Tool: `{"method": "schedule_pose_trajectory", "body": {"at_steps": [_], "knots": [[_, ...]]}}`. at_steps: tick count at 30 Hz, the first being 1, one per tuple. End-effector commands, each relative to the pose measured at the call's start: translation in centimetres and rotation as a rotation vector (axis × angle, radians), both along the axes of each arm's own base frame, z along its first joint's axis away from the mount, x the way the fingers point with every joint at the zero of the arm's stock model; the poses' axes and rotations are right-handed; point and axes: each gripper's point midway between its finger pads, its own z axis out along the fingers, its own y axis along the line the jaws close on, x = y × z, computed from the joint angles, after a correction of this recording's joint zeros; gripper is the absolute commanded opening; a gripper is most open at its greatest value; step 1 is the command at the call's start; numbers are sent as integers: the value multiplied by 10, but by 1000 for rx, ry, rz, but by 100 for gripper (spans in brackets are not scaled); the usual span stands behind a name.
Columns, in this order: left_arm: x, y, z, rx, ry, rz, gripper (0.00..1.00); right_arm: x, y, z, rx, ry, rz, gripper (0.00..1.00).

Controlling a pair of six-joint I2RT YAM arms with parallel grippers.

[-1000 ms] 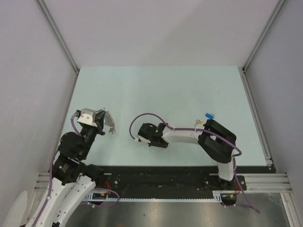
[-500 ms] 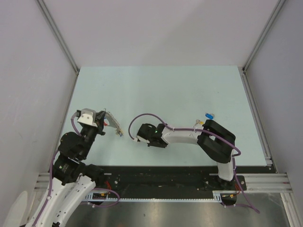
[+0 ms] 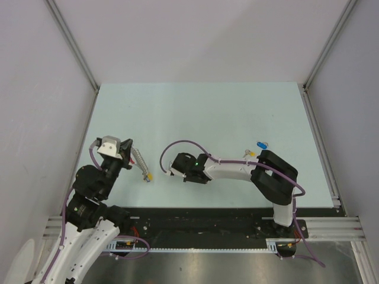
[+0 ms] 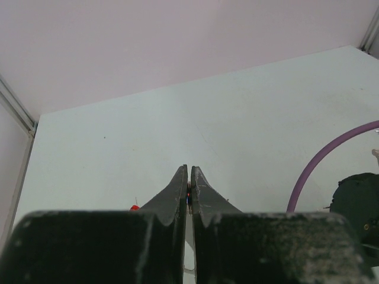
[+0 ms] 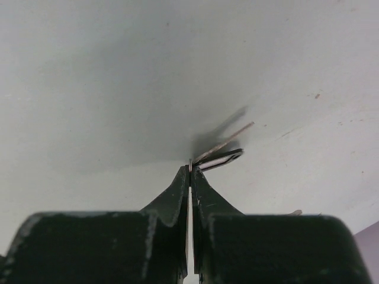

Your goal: Put the keys on the keyring

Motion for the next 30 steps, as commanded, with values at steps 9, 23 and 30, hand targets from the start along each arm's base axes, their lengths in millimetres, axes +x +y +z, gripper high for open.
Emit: {"method": "schedule_pose_trajectory", "body": {"at_steps": [9,23,30], "knots": [[-2,-19,18,5,-81,-109,0,27,12,110,451,-50,-51,0],[-16,-86,11,0,-74,-490,0,18,-21,223,1148,-114,47,0],[-17,-105,10,-22,-68,-594,0,5,-26,216,1332,-40,56,0]]}}
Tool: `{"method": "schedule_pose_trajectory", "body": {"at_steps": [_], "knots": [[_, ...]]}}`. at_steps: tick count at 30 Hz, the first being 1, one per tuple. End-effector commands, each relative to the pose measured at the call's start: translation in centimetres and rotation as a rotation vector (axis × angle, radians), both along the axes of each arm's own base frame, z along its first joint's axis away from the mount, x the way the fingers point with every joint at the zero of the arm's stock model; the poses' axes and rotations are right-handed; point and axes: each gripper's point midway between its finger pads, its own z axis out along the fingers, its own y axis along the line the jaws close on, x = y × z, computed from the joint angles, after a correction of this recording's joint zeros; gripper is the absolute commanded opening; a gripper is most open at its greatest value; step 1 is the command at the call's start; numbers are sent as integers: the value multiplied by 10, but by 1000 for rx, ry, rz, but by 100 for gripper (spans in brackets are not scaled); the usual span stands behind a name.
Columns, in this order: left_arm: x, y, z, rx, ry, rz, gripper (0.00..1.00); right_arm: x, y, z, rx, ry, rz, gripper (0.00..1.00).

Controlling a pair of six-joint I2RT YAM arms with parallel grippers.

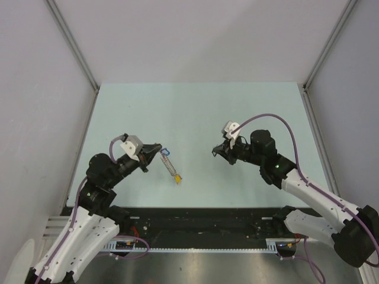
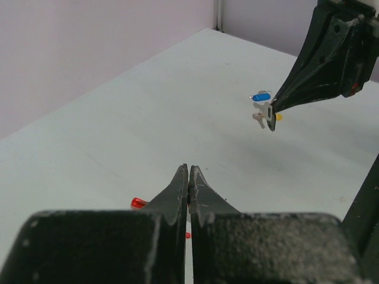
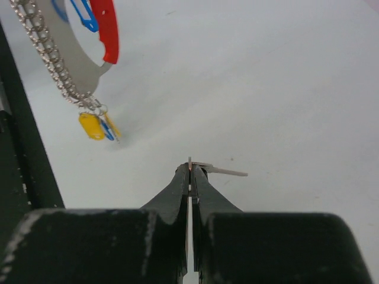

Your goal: Put the keys on the keyring

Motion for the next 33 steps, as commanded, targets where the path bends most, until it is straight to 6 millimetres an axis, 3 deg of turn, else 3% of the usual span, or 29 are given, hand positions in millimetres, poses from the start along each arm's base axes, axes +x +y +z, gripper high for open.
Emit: {"method": "schedule_pose_trajectory", "body": {"at_steps": [1,5,9,20,26,33], "knots": [[-6,-12,27,-58,-84,-83,0,-15,14,19,204,5,96,0],[-6,-6,30,-55,-102,-50,0,-13,11,-18,168,125,48,0],[-7,2,31,-50,-129,-14,0,-16,13,-33,241,132,46,0],[-4,10,23,-25,-114,37,0,12,33,-97,208,149,-38,0],[-5,13,24,-23,-125,48,0,-4,33,-142,120,227,-57,4],[-5,14,25,-26,-131,51,1,-29,19,-175,47,316,-153,8]]}}
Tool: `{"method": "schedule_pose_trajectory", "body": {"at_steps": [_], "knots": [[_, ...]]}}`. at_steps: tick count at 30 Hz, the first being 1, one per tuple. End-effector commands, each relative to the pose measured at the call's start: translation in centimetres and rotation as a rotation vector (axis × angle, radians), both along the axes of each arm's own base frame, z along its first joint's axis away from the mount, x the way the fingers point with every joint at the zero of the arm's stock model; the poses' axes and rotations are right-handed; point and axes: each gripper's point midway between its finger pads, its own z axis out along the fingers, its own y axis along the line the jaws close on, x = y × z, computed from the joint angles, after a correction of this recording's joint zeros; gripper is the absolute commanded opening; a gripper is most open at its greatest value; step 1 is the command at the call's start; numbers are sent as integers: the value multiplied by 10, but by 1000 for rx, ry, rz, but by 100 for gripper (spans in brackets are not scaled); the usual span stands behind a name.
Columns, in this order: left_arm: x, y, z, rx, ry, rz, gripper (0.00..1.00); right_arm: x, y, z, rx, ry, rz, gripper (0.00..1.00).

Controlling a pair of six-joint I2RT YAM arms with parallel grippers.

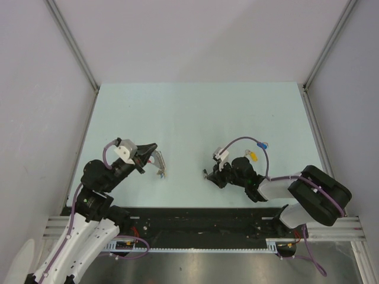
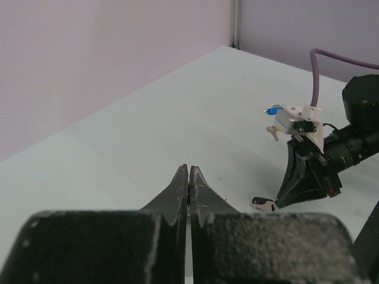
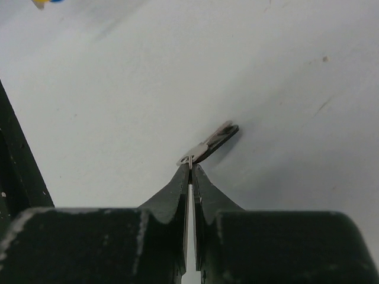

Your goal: Put the keys on the keyring

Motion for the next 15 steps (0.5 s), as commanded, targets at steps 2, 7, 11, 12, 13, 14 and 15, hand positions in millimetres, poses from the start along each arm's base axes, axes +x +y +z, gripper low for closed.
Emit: {"method": "schedule_pose_trajectory", "body": {"at_steps": [2,7,11,12,13,14,15], "knots": [[0,3,12,-4,-58,9,0,-6,-9,-8,-11,22,-97,11],[1,2,11,-4,-54,7,0,-10,-22,-21,-33,55,-161,19],[1,1,11,-1,-53,4,0,-12,-24,-16,-40,65,-166,29],[1,1,11,-2,-52,2,0,-13,-22,-7,-21,52,-164,31],[0,1,11,-3,-55,-1,1,-14,-23,-5,-31,59,-162,33],[0,1,11,-3,-55,-2,0,-13,-22,0,-26,50,-162,37],[-1,0,11,-4,-54,-8,0,-13,-20,11,-9,29,-155,39]]}}
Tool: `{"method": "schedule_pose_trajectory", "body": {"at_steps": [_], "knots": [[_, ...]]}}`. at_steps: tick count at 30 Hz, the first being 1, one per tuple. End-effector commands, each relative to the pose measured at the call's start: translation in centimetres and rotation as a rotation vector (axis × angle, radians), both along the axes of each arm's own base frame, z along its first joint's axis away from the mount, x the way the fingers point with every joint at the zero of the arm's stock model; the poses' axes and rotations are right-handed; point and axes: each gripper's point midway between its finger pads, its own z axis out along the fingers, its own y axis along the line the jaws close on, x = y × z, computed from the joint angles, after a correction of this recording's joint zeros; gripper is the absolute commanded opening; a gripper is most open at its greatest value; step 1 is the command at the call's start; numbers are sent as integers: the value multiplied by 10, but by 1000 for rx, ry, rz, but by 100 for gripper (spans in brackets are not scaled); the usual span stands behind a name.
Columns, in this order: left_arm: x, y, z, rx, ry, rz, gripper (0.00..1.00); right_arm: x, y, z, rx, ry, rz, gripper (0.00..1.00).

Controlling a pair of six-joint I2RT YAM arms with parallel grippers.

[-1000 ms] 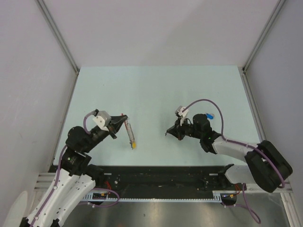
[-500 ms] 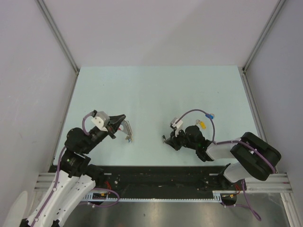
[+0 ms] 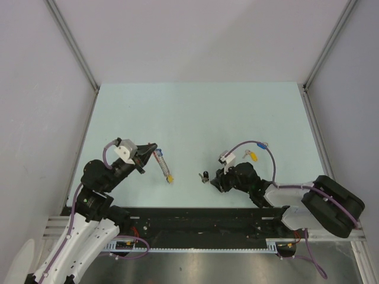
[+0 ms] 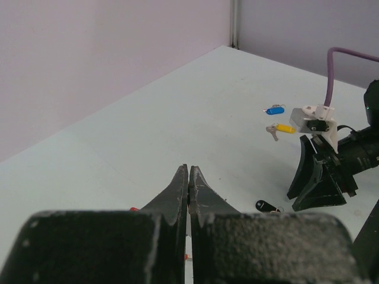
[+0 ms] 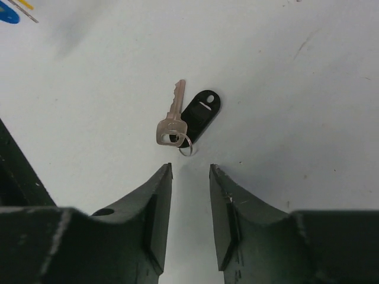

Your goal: Put the keys on the keyring

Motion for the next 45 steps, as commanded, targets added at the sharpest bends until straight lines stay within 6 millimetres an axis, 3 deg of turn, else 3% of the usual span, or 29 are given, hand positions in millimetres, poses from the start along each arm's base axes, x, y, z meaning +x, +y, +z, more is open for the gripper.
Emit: {"method": "schedule_pose_trajectory", "body": {"at_steps": [1,3,6,10,12,13,14,16,19,30,45], "knots": [[-1,-1,11,-5,-54,-11,0,5,4,34,31,-49,-16,41],[-2,-3,11,-3,-55,-29,0,4,8,48,49,-78,15,45],[-4,-6,13,-12,-55,-46,0,2,21,85,143,-136,72,47],[-9,-13,12,-20,-49,-98,0,3,43,153,345,-259,147,47],[-10,-17,15,-34,-56,-121,1,-1,54,177,420,-303,217,48],[-13,-21,15,-42,-53,-148,0,-4,60,199,489,-359,250,49],[-13,-23,13,-47,-47,-160,0,-10,68,204,513,-366,312,50],[-16,-27,17,-57,-60,-189,0,-12,77,237,598,-438,367,50],[-18,-34,15,-76,-35,-235,1,-16,90,261,661,-493,439,50],[-29,-45,17,-103,-33,-327,0,-19,117,292,731,-566,594,48],[-36,-45,22,-113,-58,-349,0,-20,148,289,736,-532,695,28]]}}
